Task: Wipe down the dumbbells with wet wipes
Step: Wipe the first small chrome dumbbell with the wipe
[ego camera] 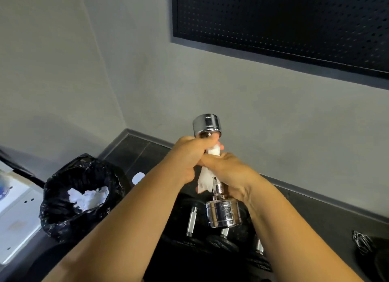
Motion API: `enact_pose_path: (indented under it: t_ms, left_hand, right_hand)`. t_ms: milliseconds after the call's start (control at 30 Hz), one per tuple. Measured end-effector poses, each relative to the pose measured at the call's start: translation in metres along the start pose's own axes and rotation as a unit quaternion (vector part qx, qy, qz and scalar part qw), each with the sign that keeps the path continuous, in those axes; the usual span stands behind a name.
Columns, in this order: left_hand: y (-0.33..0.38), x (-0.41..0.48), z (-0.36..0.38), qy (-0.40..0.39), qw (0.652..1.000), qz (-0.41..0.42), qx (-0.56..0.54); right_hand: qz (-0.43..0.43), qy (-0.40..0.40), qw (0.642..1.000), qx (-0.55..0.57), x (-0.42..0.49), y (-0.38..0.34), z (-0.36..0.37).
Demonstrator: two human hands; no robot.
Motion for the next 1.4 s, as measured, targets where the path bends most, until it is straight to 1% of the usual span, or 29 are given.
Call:
enact_pose_path:
  t_ms: [133,200,267,333,400,433,467,500,533,567,600,633,700,733,767,800,867,933,1000,1067,1100,1133,1167,1200,1233,1300,1333,1367,1400]
  left_hand:
    - [0.022,-0.005,0.015,-0.051,0.996,0.069,0.005]
    - [0.029,-0.009,0.022,-0.066,0.993,0.097,-0.021]
    - [0.035,-0.010,0.022,-0.037,0.992,0.121,0.009]
    - [0.043,-0.014,0.020,0.031,0.985,0.147,0.082]
    - [0.052,-0.020,0.016,0.111,0.968,0.182,0.131]
    - [0.055,-0.023,0.015,0.136,0.961,0.198,0.139]
    - [0.056,-0.023,0.015,0.147,0.959,0.203,0.132]
    - [0.055,-0.021,0.015,0.146,0.963,0.197,0.113]
    - [0.052,-0.018,0.014,0.136,0.970,0.181,0.085]
    - [0.047,-0.014,0.014,0.113,0.980,0.160,0.047]
    - [0.043,-0.011,0.017,0.074,0.988,0.139,-0.002]
    - [0.038,-0.009,0.022,0.018,0.991,0.121,-0.057]
    - [0.036,-0.011,0.037,-0.107,0.978,0.101,-0.151]
    - [0.037,-0.014,0.041,-0.145,0.970,0.098,-0.170]
    - [0.037,-0.015,0.042,-0.154,0.969,0.096,-0.167]
    - [0.038,-0.015,0.041,-0.134,0.976,0.098,-0.138]
    - [0.036,-0.010,0.029,-0.022,0.994,0.100,-0.024]
    - [0.039,-0.010,0.017,0.098,0.987,0.114,0.058]
    - [0.038,-0.012,0.008,0.176,0.973,0.134,0.069]
    - [0.032,-0.011,0.001,0.200,0.970,0.136,0.026]
    - [0.028,-0.010,-0.002,0.194,0.973,0.128,-0.003]
    - [0.025,-0.008,-0.002,0.173,0.978,0.111,-0.033]
    - [0.020,-0.006,0.000,0.138,0.984,0.088,-0.064]
    - [0.017,-0.006,0.005,0.088,0.989,0.066,-0.100]
    - [0.015,-0.006,0.012,0.031,0.989,0.051,-0.138]
    - [0.017,-0.009,0.023,-0.055,0.979,0.041,-0.192]
    - [0.018,-0.012,0.025,-0.072,0.975,0.040,-0.205]
    - [0.020,-0.014,0.026,-0.080,0.973,0.045,-0.211]
    - [0.021,-0.015,0.025,-0.078,0.974,0.052,-0.207]
  right_hand:
    - [0.042,-0.142,0.989,0.010,-0.010,0.013,0.014]
    - [0.037,-0.168,0.985,-0.005,-0.014,0.009,0.015]
    - [0.031,-0.127,0.989,-0.064,-0.014,0.005,0.006]
    - [0.042,-0.052,0.983,-0.171,-0.012,-0.001,-0.007]
    - [0.067,0.024,0.956,-0.285,-0.009,-0.007,-0.015]
    - [0.089,0.060,0.936,-0.335,-0.006,-0.007,-0.020]
    - [0.110,0.093,0.916,-0.374,-0.007,-0.007,-0.023]
    - [0.113,0.106,0.910,-0.385,-0.008,-0.008,-0.024]
    - [0.098,0.091,0.923,-0.360,-0.009,-0.009,-0.022]
    - [0.075,0.051,0.948,-0.305,-0.008,-0.008,-0.018]
    - [0.060,-0.005,0.967,-0.246,-0.011,-0.008,-0.010]
    - [0.055,-0.067,0.977,-0.194,-0.014,-0.007,0.000]
    - [0.049,-0.172,0.980,-0.093,-0.022,-0.006,0.019]
    - [0.043,-0.199,0.977,-0.062,-0.024,-0.007,0.024]
    - [0.042,-0.204,0.976,-0.058,-0.024,-0.007,0.025]
    - [0.044,-0.192,0.977,-0.084,-0.024,-0.008,0.023]
    - [0.060,-0.116,0.972,-0.196,-0.023,-0.010,0.011]
    - [0.077,-0.031,0.955,-0.284,-0.020,-0.013,-0.001]
    - [0.132,0.047,0.916,-0.376,-0.016,-0.007,-0.009]
    - [0.166,0.113,0.862,-0.466,-0.017,-0.008,-0.016]
    - [0.158,0.117,0.857,-0.477,-0.016,-0.010,-0.017]
    - [0.140,0.097,0.881,-0.442,-0.014,-0.008,-0.017]
    - [0.115,0.053,0.920,-0.370,-0.011,-0.004,-0.012]
    - [0.095,-0.010,0.954,-0.286,-0.008,0.002,-0.004]
    - [0.079,-0.077,0.971,-0.214,-0.007,0.006,0.007]
    - [0.058,-0.189,0.971,-0.135,-0.006,0.012,0.025]
    - [0.049,-0.227,0.965,-0.126,-0.006,0.012,0.032]
    - [0.043,-0.240,0.961,-0.134,-0.005,0.011,0.034]
    - [0.041,-0.234,0.960,-0.147,-0.005,0.008,0.033]
Point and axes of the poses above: each hand's wrist, its own x-axis towards the middle knuckle, its own z-axis out of the palm, y = z × x, the point moved 10 cm from there along x, towards the middle knuckle, and after that the axes turned 13 degrees about -y, right-handed, at the moved point
